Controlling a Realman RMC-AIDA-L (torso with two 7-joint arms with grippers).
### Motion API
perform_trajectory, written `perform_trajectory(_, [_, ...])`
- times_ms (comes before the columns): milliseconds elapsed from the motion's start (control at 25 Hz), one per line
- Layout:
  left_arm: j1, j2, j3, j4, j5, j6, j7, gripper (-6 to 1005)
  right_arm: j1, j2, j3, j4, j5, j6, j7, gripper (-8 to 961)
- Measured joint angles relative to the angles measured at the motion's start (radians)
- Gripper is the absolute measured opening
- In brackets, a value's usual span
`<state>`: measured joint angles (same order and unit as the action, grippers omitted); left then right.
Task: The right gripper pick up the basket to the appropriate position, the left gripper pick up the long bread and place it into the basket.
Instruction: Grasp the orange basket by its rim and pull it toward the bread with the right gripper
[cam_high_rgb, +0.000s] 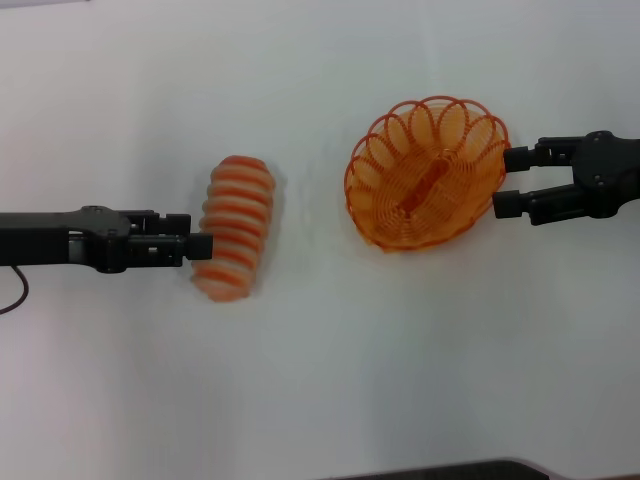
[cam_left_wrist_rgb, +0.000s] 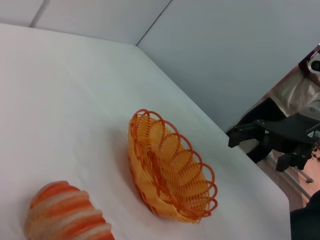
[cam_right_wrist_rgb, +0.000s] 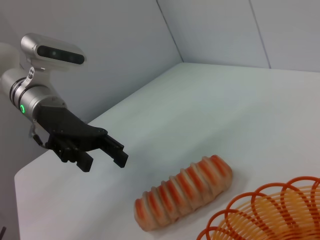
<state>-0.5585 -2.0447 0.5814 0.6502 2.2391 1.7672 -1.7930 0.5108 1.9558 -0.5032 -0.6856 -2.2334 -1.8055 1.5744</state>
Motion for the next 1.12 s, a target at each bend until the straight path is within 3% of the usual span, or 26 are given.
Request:
perform_trajectory(560, [0.002, 0.000, 0.000, 0.000, -0.001, 0.002, -0.002, 720, 0.003, 0.002, 0.007, 0.000, 0.006, 0.025, 0.010, 943])
perform_trajectory(720, [0.003, 0.000, 0.000, 0.000, -0.002, 0.003, 0.000, 720, 0.024, 0.002, 0.023, -0.003, 0.047, 0.127, 0.103, 943])
perform_trajectory(920, [0.001, 0.000, 0.000, 0.001, -0.002, 0.003, 0.000, 721, 0.079, -0.018, 0.017, -0.038, 0.047, 0.286, 0.279, 942])
perform_trajectory(1120, [0.003, 0.000, -0.001, 0.002, -0.004, 0.002, 0.002, 721, 0.169, -0.024, 0.008, -0.080, -0.128, 0.389, 0.440, 942])
